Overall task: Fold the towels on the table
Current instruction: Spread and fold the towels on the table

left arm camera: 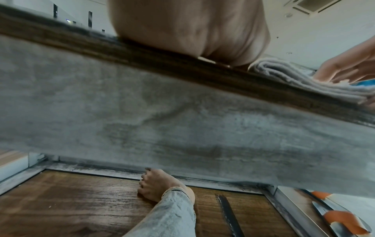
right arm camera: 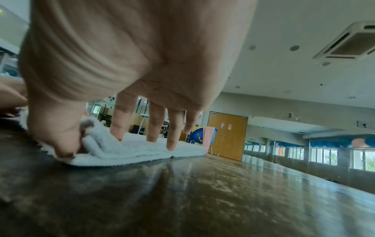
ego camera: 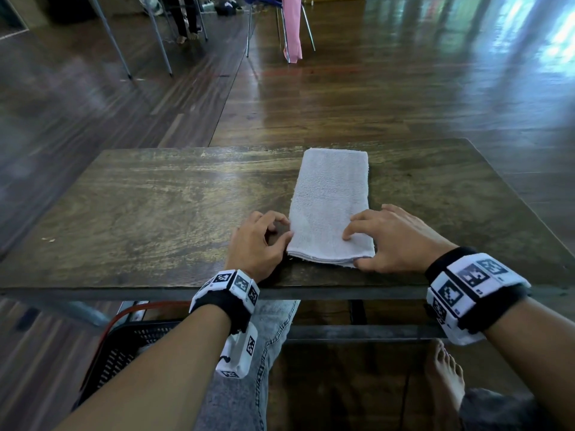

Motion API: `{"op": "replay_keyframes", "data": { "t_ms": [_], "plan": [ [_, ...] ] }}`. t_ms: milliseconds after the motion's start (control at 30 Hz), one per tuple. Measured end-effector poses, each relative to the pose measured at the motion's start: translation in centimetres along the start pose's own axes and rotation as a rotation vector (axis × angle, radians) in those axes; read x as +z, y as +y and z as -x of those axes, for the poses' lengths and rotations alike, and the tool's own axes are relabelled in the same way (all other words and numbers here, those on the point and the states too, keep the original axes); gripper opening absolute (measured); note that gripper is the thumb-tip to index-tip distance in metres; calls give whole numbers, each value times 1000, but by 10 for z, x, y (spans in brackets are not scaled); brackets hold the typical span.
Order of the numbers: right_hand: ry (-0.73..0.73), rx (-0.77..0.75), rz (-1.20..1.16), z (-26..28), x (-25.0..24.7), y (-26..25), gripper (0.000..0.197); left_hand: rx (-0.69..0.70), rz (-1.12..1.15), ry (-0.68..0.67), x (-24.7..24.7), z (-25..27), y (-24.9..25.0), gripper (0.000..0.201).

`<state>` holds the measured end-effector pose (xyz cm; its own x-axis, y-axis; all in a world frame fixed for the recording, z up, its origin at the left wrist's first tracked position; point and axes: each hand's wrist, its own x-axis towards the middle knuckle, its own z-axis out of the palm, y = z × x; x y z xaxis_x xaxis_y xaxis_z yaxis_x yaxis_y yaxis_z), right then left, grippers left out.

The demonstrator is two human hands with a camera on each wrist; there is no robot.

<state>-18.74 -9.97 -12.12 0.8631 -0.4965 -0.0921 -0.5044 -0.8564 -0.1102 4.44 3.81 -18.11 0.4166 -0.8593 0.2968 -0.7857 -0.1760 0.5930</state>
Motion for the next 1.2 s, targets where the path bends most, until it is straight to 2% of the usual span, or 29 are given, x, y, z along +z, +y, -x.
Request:
{"op": "replay_keyframes", "data": {
  "t_ms": [167, 233, 367, 433, 533, 600, 667, 733, 767, 833, 900, 967, 1033, 1100, 1200],
  "plan": [
    [-42, -20, 57, 0, 1, -3, 67, 11, -6, 17, 1, 0, 0, 15],
    [-3, -32, 46, 1, 1, -2, 59, 17, -19, 21, 1, 1, 0, 18],
    [141, -100, 78, 2, 2, -4, 28, 40, -37, -3, -1, 2, 2, 29],
    [174, -58, 62, 1, 1, -6, 26, 43, -62, -28, -2, 3, 3, 37],
    [246, 66, -239, 2, -7, -12, 25, 67, -33, -76, -3, 6, 5, 49],
    [327, 80, -477, 1, -13, -15, 24, 75, 29, -98, -5, 8, 9, 54],
    [367, 68, -608, 2, -19, -17, 24, 83, 116, -104, -6, 9, 15, 41],
    [315, 72, -688, 4, -27, -16, 14, 42, 292, -86, -10, 10, 28, 11],
    [240, 81, -753, 7, -31, -13, 17, -11, 390, -91, -12, 11, 36, 12],
    [38, 105, -899, 11, -35, -5, 49, -178, 529, -129, -12, 11, 45, 28],
    [-109, 138, -1005, 13, -37, 5, 85, -288, 480, -191, -12, 10, 50, 37],
    [-194, 152, -1102, 14, -36, 9, 108, -360, 423, -244, -10, 8, 52, 42],
    [-192, 144, -1144, 13, -35, 11, 115, -410, 392, -259, -10, 3, 52, 45],
    [-125, 140, -1158, 8, -34, 10, 112, -438, 371, -225, -9, -2, 52, 43],
    [10, 210, -1200, -5, -34, 10, 106, -453, 351, -165, -9, -13, 55, 41]
  ]
}}
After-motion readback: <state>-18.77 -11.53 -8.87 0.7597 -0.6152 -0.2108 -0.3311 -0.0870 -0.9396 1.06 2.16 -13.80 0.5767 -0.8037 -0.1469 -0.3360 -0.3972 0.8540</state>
